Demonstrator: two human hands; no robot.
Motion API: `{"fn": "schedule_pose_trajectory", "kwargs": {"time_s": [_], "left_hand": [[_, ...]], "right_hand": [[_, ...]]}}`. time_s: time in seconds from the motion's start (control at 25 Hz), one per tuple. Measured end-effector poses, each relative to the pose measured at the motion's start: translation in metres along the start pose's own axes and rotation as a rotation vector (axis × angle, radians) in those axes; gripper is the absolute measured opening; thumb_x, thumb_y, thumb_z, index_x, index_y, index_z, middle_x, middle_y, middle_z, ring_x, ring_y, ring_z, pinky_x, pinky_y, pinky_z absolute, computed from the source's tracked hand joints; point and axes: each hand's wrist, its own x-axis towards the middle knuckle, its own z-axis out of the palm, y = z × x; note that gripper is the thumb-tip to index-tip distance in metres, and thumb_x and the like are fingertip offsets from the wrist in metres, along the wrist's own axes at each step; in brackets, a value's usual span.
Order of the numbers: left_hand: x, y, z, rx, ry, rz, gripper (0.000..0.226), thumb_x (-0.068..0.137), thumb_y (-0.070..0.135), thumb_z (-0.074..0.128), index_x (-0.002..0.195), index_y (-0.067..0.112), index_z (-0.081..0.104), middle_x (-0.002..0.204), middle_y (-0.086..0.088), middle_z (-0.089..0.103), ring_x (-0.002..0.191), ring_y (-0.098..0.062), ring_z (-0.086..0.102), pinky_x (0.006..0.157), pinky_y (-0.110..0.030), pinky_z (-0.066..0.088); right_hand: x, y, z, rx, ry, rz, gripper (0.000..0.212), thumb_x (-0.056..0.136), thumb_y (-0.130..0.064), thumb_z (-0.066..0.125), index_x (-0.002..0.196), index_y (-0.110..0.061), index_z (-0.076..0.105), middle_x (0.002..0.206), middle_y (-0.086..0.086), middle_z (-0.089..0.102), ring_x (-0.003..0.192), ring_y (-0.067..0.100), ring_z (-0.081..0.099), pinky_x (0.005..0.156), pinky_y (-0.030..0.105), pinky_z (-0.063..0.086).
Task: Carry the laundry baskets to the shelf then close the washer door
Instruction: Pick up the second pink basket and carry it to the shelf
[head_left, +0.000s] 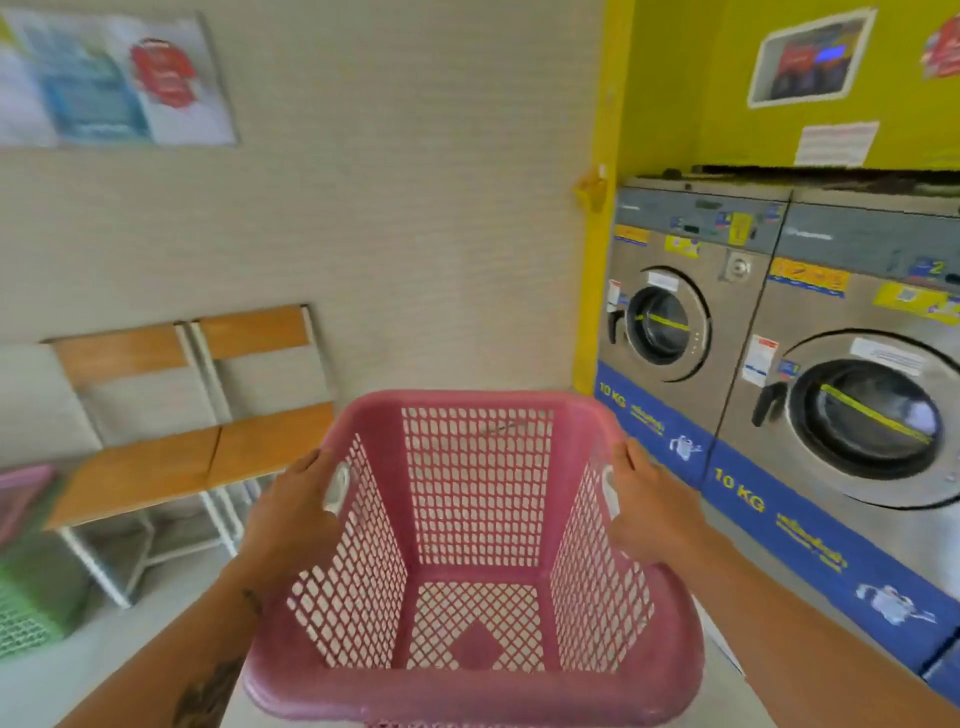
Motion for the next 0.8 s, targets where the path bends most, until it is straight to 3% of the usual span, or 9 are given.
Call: {"fn": "schedule_pose_trajectory", "kwargs": {"time_s": [0.08, 0.28, 0.44, 0.64, 0.8], "left_hand": [[-0.025, -0.049, -0.024, 0.037, 0.034, -0.066, 0.089, 0.066, 0.018, 0.052, 0.146, 0.046, 0.024, 0.128, 0.007, 0.056, 0.097, -0.025, 0.063, 0.068, -0.037, 0.054], [-0.097, -0.177, -0.090, 0.093, 0.077, -0.210, 0.083, 0.068, 0.016, 0.057, 0.144, 0.037, 0.031, 0.121, 0.008, 0.054, 0.085, -0.021, 0.063, 0.063, -0.035, 0.055], [-0.148, -0.274, -0.133, 0.120, 0.100, -0.332, 0.083, 0.070, 0.016, 0.062, 0.144, 0.038, 0.029, 0.115, 0.012, 0.054, 0.079, -0.012, 0.060, 0.061, -0.031, 0.056], [-0.176, -0.368, -0.179, 0.146, 0.150, -0.467, 0.081, 0.070, 0.014, 0.064, 0.142, 0.035, 0.034, 0.115, 0.013, 0.054, 0.084, -0.009, 0.057, 0.064, -0.027, 0.054], [-0.169, -0.430, -0.200, 0.170, 0.203, -0.533, 0.094, 0.071, 0.009, 0.063, 0.150, 0.039, 0.021, 0.125, 0.009, 0.054, 0.088, -0.011, 0.055, 0.066, -0.025, 0.045]], "right_hand": [[-0.001, -0.054, 0.003, 0.029, 0.003, -0.059, 0.092, 0.077, -0.021, 0.061, 0.150, -0.008, 0.007, 0.156, 0.007, 0.016, 0.132, 0.030, 0.043, 0.088, 0.043, 0.049], [-0.015, -0.206, 0.014, 0.102, 0.000, -0.208, 0.084, 0.076, -0.015, 0.062, 0.146, -0.010, 0.016, 0.147, 0.006, 0.028, 0.122, 0.030, 0.049, 0.072, 0.034, 0.041], [-0.018, -0.322, 0.025, 0.122, -0.036, -0.319, 0.091, 0.068, -0.009, 0.066, 0.146, -0.016, 0.019, 0.140, 0.003, 0.033, 0.116, 0.025, 0.050, 0.073, 0.033, 0.048], [0.002, -0.446, 0.033, 0.081, -0.038, -0.476, 0.063, 0.073, -0.016, 0.061, 0.130, -0.017, 0.033, 0.131, 0.001, 0.039, 0.108, 0.024, 0.053, 0.072, 0.036, 0.049], [0.046, -0.533, 0.048, 0.006, -0.012, -0.593, 0.061, 0.073, -0.024, 0.058, 0.129, -0.019, 0.034, 0.135, 0.001, 0.040, 0.105, 0.026, 0.058, 0.078, 0.040, 0.048]]}}
